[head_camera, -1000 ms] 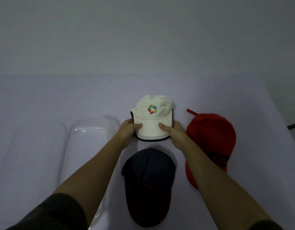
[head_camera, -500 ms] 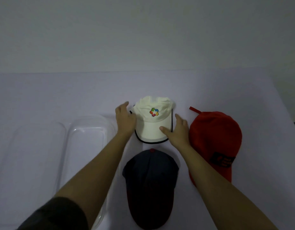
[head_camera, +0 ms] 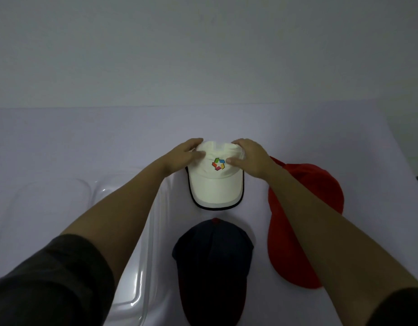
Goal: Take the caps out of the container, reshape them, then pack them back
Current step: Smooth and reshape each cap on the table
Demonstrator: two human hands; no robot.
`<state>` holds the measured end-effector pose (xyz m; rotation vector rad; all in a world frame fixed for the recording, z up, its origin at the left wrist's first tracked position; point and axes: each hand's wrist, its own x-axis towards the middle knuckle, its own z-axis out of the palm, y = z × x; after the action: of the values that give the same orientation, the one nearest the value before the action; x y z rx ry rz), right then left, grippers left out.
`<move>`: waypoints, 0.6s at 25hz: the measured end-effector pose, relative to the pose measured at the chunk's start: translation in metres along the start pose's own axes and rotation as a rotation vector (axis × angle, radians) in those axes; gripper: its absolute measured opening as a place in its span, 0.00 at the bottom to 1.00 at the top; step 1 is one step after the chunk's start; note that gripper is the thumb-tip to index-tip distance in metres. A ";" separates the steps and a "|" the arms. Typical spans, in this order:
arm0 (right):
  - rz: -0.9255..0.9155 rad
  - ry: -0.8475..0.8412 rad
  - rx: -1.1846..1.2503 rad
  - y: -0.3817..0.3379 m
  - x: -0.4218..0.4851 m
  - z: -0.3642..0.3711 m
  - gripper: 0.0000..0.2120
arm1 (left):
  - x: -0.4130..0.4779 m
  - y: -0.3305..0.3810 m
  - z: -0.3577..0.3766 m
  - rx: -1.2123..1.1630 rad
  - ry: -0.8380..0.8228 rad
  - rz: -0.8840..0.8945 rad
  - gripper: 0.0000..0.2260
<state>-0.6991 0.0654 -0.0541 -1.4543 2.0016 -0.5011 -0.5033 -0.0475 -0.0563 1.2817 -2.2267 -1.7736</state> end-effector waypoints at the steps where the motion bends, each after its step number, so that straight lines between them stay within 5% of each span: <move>1: -0.004 0.000 -0.024 0.001 0.000 0.000 0.24 | 0.001 0.000 0.000 0.031 0.013 0.024 0.18; 8: 0.027 0.083 -0.172 0.011 0.000 0.007 0.21 | 0.001 -0.003 -0.012 0.398 0.127 0.194 0.12; 12: -0.067 0.030 0.126 0.020 -0.008 0.004 0.14 | 0.000 0.000 -0.013 0.321 0.158 0.154 0.06; 15: -0.129 -0.026 0.108 0.023 -0.009 -0.001 0.11 | -0.001 0.005 -0.010 0.317 0.068 0.179 0.11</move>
<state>-0.7144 0.0817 -0.0650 -1.5212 1.8396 -0.6311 -0.5013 -0.0550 -0.0480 1.1199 -2.5660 -1.3379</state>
